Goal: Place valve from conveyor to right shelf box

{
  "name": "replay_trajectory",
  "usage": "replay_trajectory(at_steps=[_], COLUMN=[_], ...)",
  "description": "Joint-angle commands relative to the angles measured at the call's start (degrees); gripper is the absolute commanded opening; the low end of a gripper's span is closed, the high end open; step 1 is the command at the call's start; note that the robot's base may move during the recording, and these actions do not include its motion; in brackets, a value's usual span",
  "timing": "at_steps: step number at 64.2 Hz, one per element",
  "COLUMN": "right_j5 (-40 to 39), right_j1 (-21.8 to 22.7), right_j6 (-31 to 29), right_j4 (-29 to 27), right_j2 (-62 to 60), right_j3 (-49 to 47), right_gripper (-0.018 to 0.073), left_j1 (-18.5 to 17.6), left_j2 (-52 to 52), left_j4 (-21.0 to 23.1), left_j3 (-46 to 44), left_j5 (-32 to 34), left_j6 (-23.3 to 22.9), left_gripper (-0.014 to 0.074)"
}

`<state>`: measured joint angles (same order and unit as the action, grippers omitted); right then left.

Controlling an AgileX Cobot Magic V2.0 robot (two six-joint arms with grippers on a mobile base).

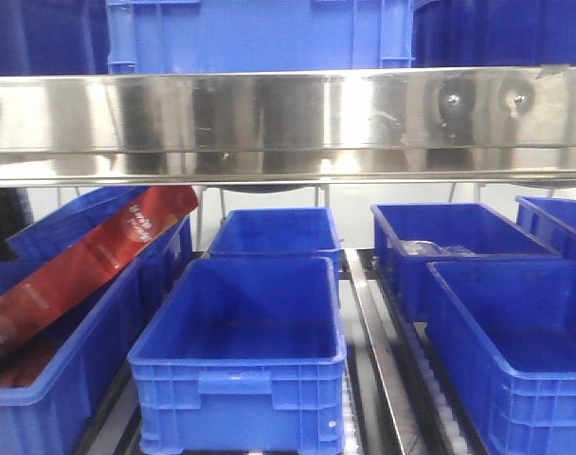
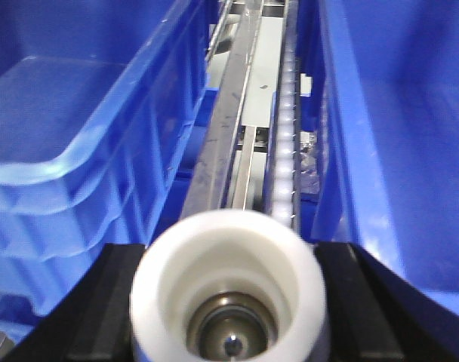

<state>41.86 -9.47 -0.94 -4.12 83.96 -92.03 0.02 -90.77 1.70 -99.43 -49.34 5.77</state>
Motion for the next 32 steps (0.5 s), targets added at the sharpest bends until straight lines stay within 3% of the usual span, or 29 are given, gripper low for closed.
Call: replay_trajectory(at_steps=[1, 32], right_j5=[-3.83, -3.83], right_j1=[0.07, 0.07], right_j6=[-0.05, -0.05], right_j4=[0.58, 0.58], right_j2=[-1.18, -1.18], right_j3=[-0.94, -0.94], right_gripper=[-0.0153, -0.0153], left_j1=[-0.32, -0.32], left_j2=[0.81, 0.81], left_j4=[0.40, 0.40], left_j3=[-0.87, -0.87], left_j5=[2.37, 2.37], left_j6=[-0.36, -0.36], left_gripper=[-0.0111, -0.0111])
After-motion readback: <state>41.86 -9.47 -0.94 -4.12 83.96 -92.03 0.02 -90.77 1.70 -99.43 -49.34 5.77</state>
